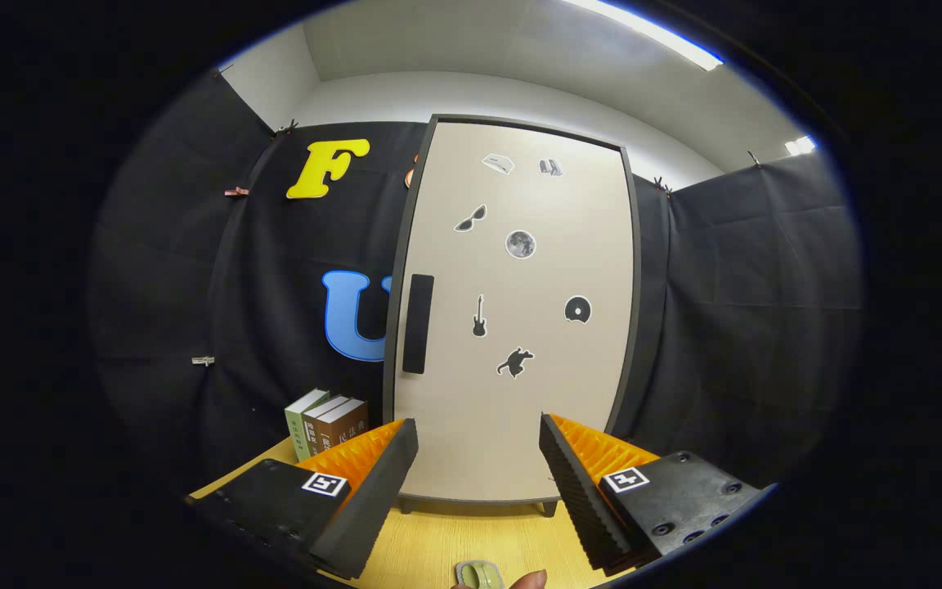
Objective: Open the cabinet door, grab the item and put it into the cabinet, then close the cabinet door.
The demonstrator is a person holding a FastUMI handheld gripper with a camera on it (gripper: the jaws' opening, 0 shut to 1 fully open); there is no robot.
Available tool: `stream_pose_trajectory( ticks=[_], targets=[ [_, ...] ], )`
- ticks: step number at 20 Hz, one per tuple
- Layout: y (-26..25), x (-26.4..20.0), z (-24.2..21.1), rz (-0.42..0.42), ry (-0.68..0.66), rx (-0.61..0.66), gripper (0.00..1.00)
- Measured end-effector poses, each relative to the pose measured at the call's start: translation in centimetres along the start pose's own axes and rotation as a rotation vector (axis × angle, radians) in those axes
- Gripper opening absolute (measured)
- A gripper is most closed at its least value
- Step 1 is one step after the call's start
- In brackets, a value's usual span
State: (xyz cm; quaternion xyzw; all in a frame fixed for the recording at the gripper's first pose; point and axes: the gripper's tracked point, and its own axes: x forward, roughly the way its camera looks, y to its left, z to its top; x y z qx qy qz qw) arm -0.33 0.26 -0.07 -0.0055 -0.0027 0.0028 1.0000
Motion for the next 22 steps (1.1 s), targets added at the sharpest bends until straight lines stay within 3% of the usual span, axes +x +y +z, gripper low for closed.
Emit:
stream_pose_trajectory(
  ticks=[15,22],
  targets=[
    [0.7,0.2,-1.4,0.013,0.032,0.012,0.97],
    [1.5,2.5,-2.1,0.017,0.062,0.049,0.97]
  ],
)
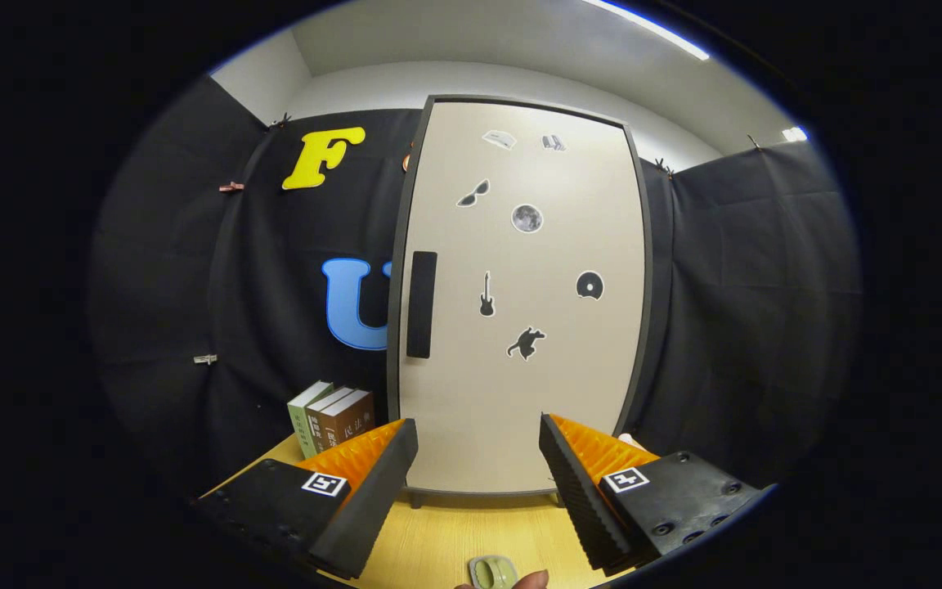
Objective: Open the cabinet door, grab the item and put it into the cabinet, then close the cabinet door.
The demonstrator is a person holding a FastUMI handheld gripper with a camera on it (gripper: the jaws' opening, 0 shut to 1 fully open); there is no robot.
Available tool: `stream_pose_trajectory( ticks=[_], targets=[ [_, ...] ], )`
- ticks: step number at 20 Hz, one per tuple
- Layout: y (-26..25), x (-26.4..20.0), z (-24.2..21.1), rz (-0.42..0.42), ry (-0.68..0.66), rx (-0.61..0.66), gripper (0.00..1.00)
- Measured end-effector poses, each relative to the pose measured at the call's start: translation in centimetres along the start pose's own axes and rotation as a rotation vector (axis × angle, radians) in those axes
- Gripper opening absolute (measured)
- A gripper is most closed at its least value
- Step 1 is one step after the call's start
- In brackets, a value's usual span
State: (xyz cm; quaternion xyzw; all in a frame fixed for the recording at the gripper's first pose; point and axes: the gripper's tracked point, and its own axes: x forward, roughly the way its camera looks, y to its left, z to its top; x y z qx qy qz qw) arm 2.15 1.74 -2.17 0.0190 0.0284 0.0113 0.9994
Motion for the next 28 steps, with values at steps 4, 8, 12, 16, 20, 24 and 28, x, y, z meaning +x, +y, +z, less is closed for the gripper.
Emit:
stream_pose_trajectory(
  ticks=[4,8,12,16,20,24,28],
  targets=[
    [1.5,3.9,1.3,0.021,-0.002,0.043,0.97],
    [3.4,9.2,4.4,0.023,-0.039,0.09,0.97],
    [5.3,13.8,6.4,0.027,-0.068,0.065,0.97],
    [7.8,16.9,6.9,0.062,-0.076,0.069,0.97],
    [7.6,19.0,5.9,0.001,-0.033,0.074,0.67],
    [6.8,19.0,5.9,0.006,-0.018,0.103,0.3],
    [7.0,17.9,6.1,0.079,-0.006,0.067,0.22]
  ],
)
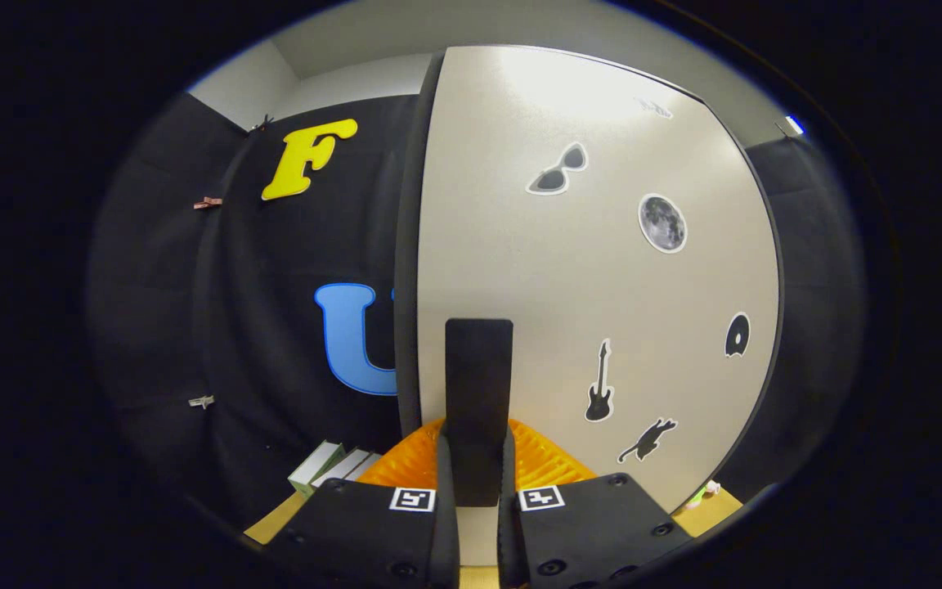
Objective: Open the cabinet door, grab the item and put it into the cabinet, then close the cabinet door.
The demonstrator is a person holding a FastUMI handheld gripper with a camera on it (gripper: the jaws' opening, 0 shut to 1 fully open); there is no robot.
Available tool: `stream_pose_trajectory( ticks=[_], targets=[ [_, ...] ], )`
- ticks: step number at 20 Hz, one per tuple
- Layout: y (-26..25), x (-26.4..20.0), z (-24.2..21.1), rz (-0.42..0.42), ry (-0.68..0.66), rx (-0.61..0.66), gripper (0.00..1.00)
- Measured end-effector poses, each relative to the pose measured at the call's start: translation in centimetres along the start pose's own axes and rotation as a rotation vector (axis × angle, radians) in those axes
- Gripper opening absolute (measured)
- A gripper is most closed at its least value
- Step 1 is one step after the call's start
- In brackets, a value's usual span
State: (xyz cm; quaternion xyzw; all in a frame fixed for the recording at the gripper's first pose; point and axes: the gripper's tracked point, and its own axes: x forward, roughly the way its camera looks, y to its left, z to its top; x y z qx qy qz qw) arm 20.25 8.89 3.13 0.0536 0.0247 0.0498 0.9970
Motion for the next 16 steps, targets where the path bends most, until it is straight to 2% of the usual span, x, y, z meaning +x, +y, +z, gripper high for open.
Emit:
stream_pose_trajectory(
  ticks=[8,16],
  targets=[
    [-0.3,-7.3,1.6,0.115,0.008,0.034,0.22],
    [-5.6,-15.4,2.1,0.119,0.016,0.027,0.22]
  ],
)
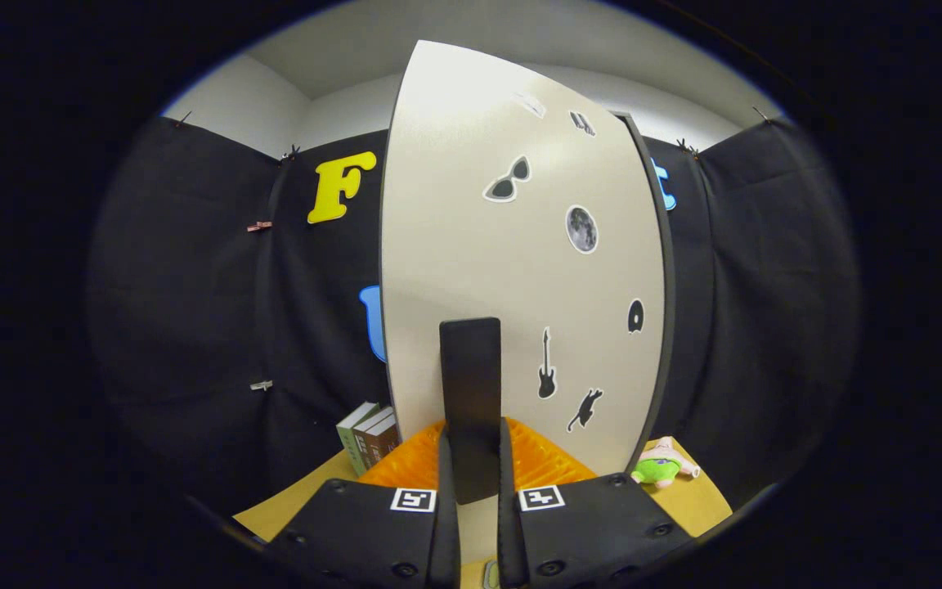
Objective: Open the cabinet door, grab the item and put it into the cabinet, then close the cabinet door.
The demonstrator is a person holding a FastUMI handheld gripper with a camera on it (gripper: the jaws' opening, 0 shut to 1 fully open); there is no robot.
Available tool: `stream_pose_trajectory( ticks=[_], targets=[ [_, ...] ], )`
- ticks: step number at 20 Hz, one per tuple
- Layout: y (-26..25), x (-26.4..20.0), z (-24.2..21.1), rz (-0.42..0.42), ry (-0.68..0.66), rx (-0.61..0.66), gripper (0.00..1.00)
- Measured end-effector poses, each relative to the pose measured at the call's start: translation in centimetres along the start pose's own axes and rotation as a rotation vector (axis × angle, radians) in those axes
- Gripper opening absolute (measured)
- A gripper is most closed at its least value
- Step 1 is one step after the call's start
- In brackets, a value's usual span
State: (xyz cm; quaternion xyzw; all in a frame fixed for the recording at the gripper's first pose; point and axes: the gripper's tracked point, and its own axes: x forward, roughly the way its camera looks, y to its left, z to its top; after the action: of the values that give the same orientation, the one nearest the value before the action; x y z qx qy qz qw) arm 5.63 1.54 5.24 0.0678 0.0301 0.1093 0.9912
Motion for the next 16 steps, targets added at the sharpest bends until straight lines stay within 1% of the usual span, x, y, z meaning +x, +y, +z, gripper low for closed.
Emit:
stream_pose_trajectory(
  ticks=[7,10,12,13,16],
  targets=[
    [-5.4,-4.6,0.4,-0.082,0.002,0.021,0.21],
    [-8.1,-6.0,0.4,-0.142,0.0,0.029,0.2],
    [-9.9,-7.2,0.7,-0.18,-0.001,0.064,0.13],
    [-10.7,-7.5,0.5,-0.202,0.007,0.065,0.13],
    [-13.1,-7.9,0.4,-0.278,-0.001,0.012,0.13]
  ],
)
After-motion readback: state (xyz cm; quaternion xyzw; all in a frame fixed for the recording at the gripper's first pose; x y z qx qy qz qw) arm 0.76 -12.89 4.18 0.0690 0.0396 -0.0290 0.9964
